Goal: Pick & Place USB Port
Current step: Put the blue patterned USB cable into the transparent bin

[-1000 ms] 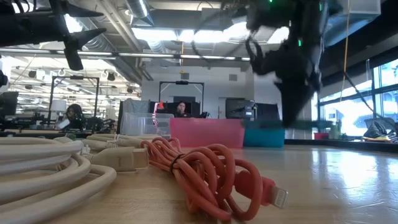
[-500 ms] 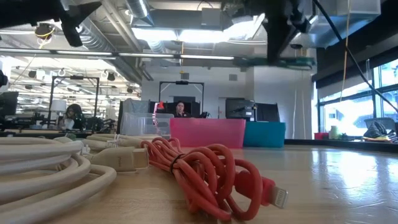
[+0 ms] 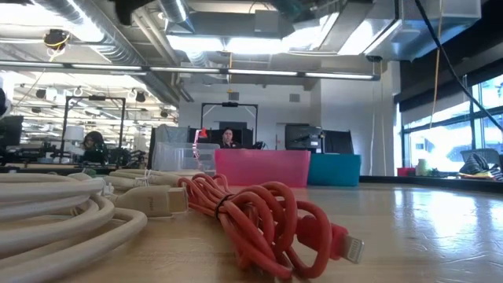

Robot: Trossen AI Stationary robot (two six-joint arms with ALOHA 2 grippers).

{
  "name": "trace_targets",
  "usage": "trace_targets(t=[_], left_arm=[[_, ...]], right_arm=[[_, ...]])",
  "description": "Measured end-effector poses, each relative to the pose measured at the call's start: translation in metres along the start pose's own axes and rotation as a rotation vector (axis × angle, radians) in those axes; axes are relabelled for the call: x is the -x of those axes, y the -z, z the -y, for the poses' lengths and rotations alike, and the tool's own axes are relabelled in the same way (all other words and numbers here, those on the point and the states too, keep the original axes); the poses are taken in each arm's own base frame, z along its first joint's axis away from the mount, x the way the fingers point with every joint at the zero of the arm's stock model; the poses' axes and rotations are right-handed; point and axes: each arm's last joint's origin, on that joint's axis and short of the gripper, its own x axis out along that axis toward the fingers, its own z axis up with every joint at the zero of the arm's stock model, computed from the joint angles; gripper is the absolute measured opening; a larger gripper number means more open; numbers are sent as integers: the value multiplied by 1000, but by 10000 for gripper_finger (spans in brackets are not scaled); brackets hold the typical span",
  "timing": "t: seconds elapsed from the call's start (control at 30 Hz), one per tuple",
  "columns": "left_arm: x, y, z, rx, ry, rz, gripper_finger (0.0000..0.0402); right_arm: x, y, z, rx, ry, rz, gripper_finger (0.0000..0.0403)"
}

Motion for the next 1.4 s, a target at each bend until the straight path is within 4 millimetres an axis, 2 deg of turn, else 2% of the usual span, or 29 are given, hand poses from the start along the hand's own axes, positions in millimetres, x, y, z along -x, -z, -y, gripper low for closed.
trace_targets(t=[0.17, 0.3, 0.4, 0.5, 0.6, 0.87, 1.1, 1.2, 1.3, 1.4], left_arm=[[-30, -4, -1, 16, -1, -57, 143], [-44, -5, -4, 118, 180, -29, 143], [-52, -8, -2, 188, 335, 24, 143], [-60, -9, 1, 216, 418, 64, 143], [-67, -7, 2, 231, 446, 95, 143], [-82, -5, 4, 239, 457, 120, 143], [-107, -10, 9, 210, 513, 96, 142], [-113, -9, 11, 163, 521, 88, 113], [-114, -12, 10, 120, 530, 103, 34], [-113, -13, 6, 113, 511, 88, 26]], right_arm=[[3, -16, -7, 71, -99, 146, 4], [4, -27, -6, 128, -110, 249, 4], [3, -34, 1, 142, -95, 296, 4], [1, -41, 9, 146, -98, 331, 4], [-3, -46, 14, 138, -131, 359, 4], [-12, -45, 15, 146, -135, 337, 4], [-22, -46, 20, 152, -154, 331, 4], [-23, -46, 24, 154, -144, 323, 4], [-21, -46, 26, 160, -144, 307, 4], [-22, -45, 27, 185, -125, 301, 4]])
